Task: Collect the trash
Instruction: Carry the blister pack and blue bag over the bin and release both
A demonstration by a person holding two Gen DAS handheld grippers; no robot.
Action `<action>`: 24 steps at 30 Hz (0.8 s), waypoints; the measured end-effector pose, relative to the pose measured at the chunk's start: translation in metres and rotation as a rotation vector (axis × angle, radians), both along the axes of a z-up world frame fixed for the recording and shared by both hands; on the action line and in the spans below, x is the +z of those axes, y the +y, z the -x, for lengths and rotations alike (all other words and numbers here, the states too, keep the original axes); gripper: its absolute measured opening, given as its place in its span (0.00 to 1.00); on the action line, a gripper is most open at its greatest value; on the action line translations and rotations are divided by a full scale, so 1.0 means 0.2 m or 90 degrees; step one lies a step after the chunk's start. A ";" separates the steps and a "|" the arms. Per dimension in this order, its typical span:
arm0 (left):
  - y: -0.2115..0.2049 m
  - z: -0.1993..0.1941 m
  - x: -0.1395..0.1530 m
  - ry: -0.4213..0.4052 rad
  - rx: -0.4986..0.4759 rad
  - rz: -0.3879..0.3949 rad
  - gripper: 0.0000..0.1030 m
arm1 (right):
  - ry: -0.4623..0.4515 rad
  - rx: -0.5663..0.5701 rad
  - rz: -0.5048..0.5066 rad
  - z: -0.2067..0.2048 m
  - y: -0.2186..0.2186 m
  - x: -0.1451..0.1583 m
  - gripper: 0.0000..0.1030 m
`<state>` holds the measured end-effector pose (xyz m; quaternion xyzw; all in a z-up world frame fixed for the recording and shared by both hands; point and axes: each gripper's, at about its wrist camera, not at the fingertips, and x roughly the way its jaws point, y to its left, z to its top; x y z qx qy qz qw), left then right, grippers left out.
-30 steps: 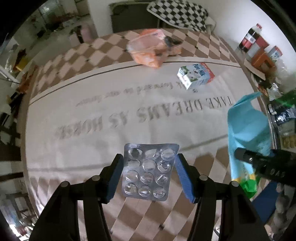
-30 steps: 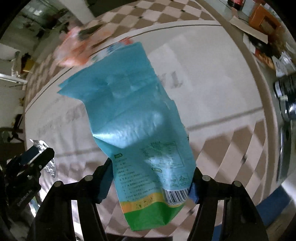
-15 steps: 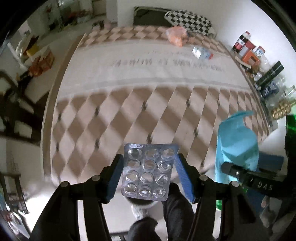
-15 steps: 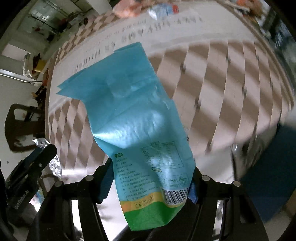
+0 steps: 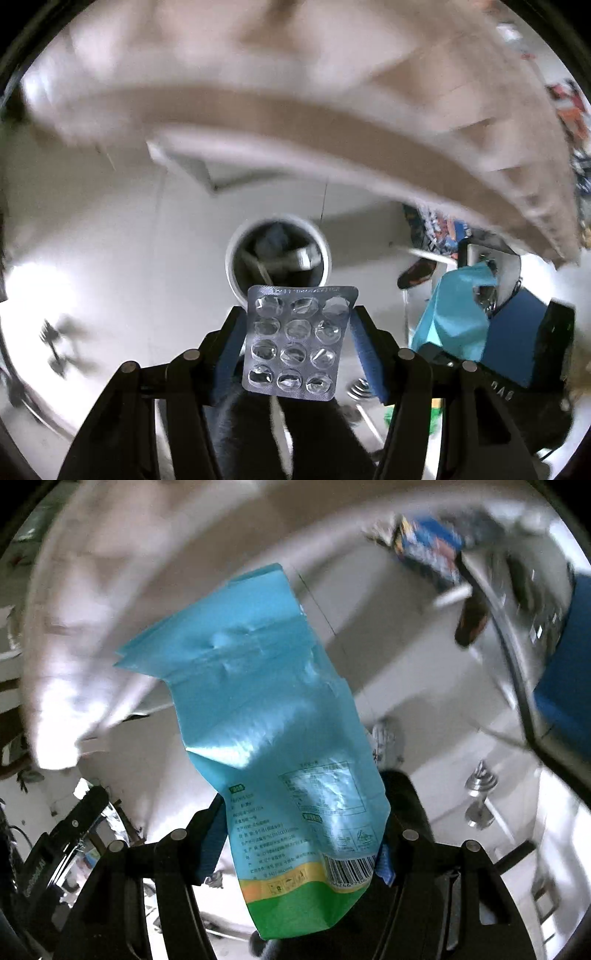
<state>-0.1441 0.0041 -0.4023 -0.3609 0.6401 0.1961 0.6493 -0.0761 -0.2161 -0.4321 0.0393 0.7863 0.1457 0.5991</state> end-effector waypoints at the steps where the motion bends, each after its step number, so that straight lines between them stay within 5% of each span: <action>1: 0.02 0.01 -0.11 0.002 0.016 0.025 0.53 | 0.018 -0.010 -0.001 0.02 -0.01 -0.13 0.65; 7: 0.12 -0.02 -0.84 0.032 0.054 0.125 0.54 | 0.065 -0.025 -0.004 -0.01 0.04 -0.76 0.65; 12: 0.13 -0.01 -1.20 0.062 0.042 0.158 0.56 | 0.085 0.003 -0.004 -0.02 0.18 -1.26 0.66; 13: 0.14 0.00 -1.25 0.064 0.041 0.158 0.65 | 0.089 0.013 -0.005 -0.02 0.21 -1.34 0.67; 14: 0.15 0.01 -1.28 0.064 0.045 0.157 0.78 | 0.089 0.017 -0.005 -0.02 0.23 -1.39 0.67; 16: 0.17 0.05 -1.28 0.067 0.050 0.146 0.88 | 0.094 0.037 -0.012 -0.01 0.30 -1.51 0.73; 20: 0.22 0.15 -1.24 0.091 0.055 0.097 0.95 | 0.113 0.067 -0.033 0.01 0.36 -1.64 0.88; 24: 0.22 0.22 -1.13 0.100 0.042 0.017 0.95 | 0.104 0.098 -0.050 0.04 0.37 -1.60 0.97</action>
